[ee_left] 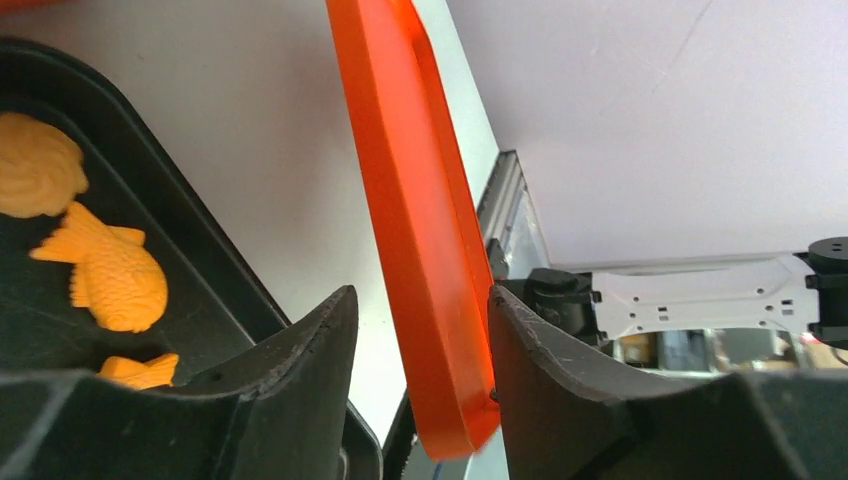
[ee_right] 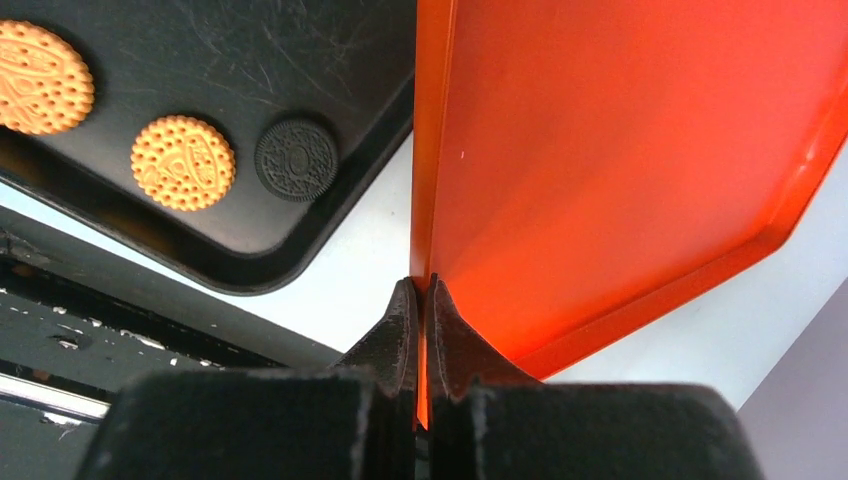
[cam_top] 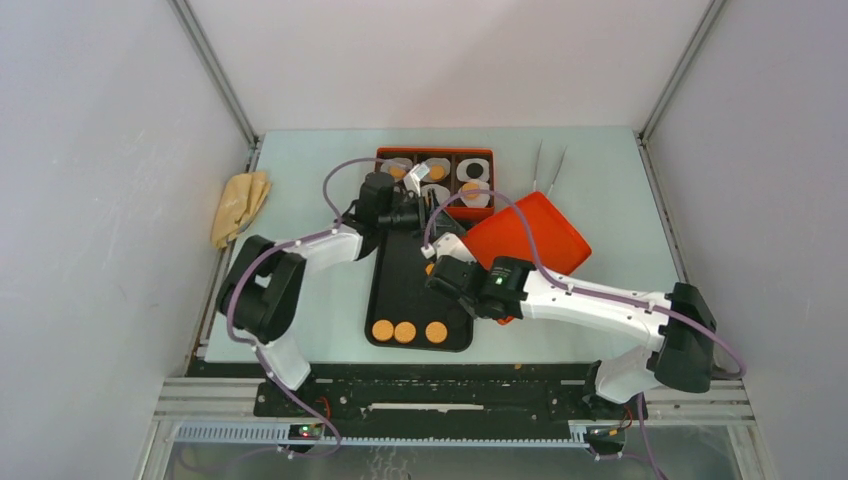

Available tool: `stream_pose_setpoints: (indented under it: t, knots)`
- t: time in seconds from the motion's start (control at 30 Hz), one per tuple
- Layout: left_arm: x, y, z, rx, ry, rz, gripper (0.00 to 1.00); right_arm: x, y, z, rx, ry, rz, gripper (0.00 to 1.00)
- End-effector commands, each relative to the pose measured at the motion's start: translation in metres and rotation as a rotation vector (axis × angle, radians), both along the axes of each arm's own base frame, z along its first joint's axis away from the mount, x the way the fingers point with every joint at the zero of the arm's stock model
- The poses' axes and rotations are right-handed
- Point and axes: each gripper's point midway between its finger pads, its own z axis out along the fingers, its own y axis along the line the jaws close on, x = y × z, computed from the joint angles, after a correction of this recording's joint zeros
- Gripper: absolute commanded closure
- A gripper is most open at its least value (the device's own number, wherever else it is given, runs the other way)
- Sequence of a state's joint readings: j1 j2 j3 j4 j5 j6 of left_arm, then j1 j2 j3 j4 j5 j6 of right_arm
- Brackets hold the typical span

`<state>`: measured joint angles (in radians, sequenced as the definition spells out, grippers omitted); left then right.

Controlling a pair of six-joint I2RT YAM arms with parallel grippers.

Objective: Pack the cookies

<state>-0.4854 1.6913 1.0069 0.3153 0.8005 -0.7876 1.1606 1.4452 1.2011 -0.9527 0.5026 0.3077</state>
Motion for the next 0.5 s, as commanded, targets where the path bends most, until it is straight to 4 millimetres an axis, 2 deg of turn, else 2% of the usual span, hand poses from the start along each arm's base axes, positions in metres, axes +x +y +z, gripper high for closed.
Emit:
stream_pose_setpoints:
  t: [0.0,0.2,0.3,0.43,0.47]
  knots:
    - [-0.018,-0.007,0.003,-0.125,0.056,-0.126,0.44,0.017,0.014,0.020,-0.050,-0.116,0.069,1.00]
    - [-0.022,-0.010,0.000,-0.183,0.092,-0.154,0.43,0.019,0.024,0.021,-0.032,-0.122,0.105,1.00]
    - [-0.024,-0.012,0.009,-0.243,0.107,-0.167,0.46,0.023,0.028,0.022,-0.014,-0.129,0.107,1.00]
    - [-0.037,-0.009,0.039,-0.442,0.113,-0.231,0.69,0.029,0.031,0.026,-0.008,-0.149,0.096,1.00]
    - [-0.036,-0.010,0.035,-0.450,0.157,-0.236,0.76,0.031,0.032,0.027,-0.007,-0.153,0.096,1.00]
